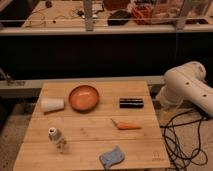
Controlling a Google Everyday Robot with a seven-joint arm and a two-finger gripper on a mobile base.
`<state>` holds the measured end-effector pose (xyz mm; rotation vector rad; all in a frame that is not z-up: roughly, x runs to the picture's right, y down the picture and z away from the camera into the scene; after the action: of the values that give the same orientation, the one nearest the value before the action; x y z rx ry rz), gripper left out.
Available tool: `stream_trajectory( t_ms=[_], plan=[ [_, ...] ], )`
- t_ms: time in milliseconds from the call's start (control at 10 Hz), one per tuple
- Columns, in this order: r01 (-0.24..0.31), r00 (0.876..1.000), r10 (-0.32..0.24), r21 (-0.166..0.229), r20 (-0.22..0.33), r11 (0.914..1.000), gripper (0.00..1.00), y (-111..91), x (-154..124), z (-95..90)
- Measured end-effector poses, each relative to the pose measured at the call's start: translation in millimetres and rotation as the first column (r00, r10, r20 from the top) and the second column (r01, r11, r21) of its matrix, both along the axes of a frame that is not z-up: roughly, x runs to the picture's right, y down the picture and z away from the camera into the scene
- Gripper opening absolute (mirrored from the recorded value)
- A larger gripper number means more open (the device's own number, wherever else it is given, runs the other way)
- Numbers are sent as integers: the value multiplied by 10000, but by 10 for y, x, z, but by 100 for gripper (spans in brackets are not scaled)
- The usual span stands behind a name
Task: Knock the bottle over
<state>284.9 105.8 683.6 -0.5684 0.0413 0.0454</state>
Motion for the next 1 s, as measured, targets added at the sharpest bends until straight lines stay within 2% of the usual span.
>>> stream_trajectory(
  t_ms=[1000],
  plan=[
    [67,10000,-67,-9,50,10000,80,4,-34,-21]
  ],
)
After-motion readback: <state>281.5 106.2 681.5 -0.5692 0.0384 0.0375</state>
